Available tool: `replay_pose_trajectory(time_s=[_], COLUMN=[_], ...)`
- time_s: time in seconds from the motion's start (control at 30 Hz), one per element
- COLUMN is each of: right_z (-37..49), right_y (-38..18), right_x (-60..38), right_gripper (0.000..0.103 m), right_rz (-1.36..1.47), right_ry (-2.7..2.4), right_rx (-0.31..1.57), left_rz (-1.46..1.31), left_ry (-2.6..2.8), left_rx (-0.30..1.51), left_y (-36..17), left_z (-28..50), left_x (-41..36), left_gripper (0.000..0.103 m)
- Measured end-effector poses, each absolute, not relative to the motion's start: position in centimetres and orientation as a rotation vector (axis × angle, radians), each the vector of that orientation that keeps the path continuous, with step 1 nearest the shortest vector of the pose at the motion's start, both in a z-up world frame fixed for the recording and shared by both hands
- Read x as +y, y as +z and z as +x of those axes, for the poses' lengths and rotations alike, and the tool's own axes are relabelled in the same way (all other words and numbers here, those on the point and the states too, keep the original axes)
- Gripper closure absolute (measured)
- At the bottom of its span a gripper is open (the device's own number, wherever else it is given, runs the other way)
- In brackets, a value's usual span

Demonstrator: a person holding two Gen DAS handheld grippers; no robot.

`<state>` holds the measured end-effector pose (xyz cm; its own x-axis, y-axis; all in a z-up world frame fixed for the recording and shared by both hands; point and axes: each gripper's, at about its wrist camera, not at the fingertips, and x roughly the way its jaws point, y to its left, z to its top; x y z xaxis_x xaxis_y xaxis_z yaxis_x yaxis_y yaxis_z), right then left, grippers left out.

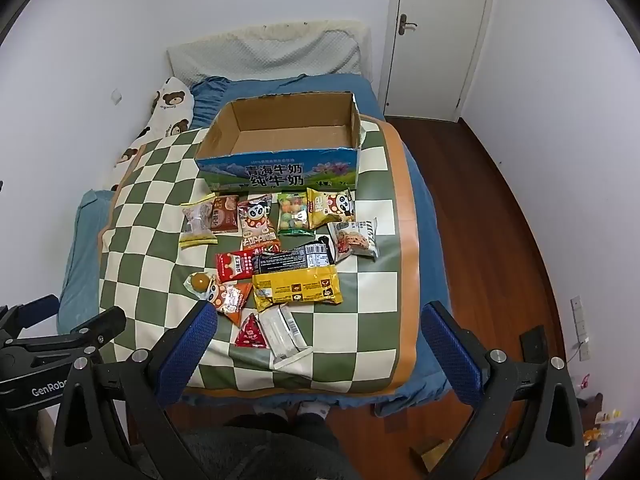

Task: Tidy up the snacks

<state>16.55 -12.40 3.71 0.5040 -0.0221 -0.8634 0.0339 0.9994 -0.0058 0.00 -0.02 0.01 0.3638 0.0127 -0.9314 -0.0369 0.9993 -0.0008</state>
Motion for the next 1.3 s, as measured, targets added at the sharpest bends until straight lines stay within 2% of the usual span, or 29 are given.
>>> replay_pose_trajectory(time_s=[1.3], right_z=[15.8], right_y=[3.3], right_x=[-11.7], right_gripper=[0.000], right_rz=[0.002], right_ry=[-0.032], right_rx=[1.065], left_rz=[-0.011], left_ry=[0.035], left_rx=[1.187], left_y=[1.0], left_z=[-1.0], left_x=[0.6], left_gripper=[0.000])
